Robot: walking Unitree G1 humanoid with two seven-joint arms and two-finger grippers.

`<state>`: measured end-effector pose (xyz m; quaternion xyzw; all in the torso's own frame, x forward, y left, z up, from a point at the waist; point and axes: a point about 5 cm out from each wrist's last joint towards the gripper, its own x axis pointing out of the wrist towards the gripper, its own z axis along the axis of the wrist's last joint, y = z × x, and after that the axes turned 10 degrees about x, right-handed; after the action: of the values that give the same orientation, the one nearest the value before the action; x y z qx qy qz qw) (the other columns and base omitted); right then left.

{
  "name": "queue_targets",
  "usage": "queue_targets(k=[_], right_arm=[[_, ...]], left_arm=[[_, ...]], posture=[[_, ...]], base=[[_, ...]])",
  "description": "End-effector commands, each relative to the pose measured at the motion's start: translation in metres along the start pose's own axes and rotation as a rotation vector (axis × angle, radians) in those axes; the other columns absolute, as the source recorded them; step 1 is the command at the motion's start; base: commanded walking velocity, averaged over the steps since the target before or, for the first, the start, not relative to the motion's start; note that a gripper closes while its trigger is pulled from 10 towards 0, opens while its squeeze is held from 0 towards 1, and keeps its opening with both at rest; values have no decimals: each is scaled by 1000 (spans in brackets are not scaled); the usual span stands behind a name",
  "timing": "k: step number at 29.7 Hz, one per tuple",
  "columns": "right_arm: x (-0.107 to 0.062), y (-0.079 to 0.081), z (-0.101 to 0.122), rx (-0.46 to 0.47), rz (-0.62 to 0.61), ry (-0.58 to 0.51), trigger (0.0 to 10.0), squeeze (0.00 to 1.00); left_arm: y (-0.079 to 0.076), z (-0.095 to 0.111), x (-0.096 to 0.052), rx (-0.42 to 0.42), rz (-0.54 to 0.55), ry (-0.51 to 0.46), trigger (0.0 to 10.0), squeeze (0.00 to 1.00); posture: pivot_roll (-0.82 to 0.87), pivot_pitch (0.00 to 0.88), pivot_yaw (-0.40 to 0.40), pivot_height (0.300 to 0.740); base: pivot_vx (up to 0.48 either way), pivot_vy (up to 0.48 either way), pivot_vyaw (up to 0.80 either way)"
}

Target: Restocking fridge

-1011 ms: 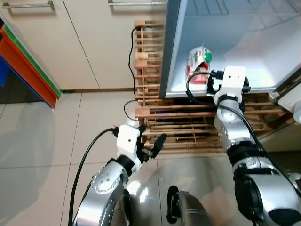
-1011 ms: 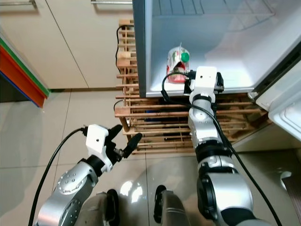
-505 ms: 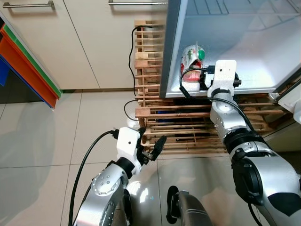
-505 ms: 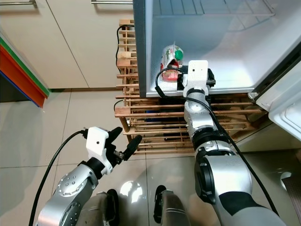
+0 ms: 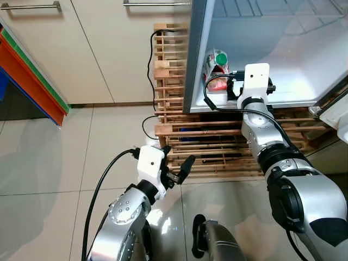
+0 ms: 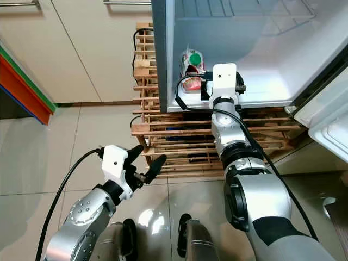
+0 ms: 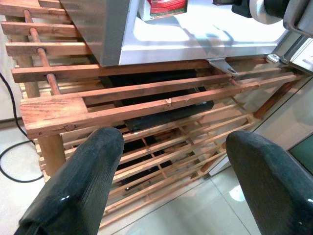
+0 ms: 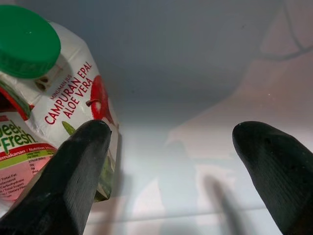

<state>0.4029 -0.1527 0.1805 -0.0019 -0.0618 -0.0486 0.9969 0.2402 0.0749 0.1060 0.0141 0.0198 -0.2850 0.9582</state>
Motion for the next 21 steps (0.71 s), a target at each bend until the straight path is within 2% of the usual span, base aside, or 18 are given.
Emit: queue_targets(k=[1, 3, 5, 9, 11, 13, 19, 21], right_arm=[[-4, -2, -4, -10, 8, -21, 10000, 0], [-10, -11, -1, -33, -7, -104, 10000, 0], [-12, -14, 0, -43, -15, -135, 10000, 0], [-16, -19, 2, -58, -24, -177, 10000, 0], [-20, -25, -3, -60, -37, -176, 10000, 0], [-21, -28, -4, -58, -46, -173, 10000, 0], [-43, -37, -11, -14, -43, -178, 10000, 0], [-60, -38, -19, 3, -26, -168, 10000, 0]], left_arm=[[0, -5, 1, -4, 5, 18, 10000, 0], [2, -5, 10, -6, -5, 12, 10000, 0], [3, -5, 14, -6, -10, 10, 10000, 0], [4, -5, 22, -2, -24, 3, 10000, 0], [5, -4, 29, 1, -39, -2, 10000, 0], [6, -4, 31, 2, -43, -4, 10000, 0], [15, -5, 39, 10, -25, -6, 10000, 0], [21, -6, 39, 16, -6, -7, 10000, 0]], posture=[[179, 232, -42, 740], [152, 206, -39, 740], [142, 196, -38, 740], [122, 168, -33, 740], [104, 132, -34, 740], [104, 132, -34, 740], [88, 97, -36, 740], [79, 78, -32, 740]], base=[[0, 0, 0], [0, 0, 0], [0, 0, 0], [0, 0, 0], [0, 0, 0], [0, 0, 0], [0, 0, 0], [0, 0, 0]])
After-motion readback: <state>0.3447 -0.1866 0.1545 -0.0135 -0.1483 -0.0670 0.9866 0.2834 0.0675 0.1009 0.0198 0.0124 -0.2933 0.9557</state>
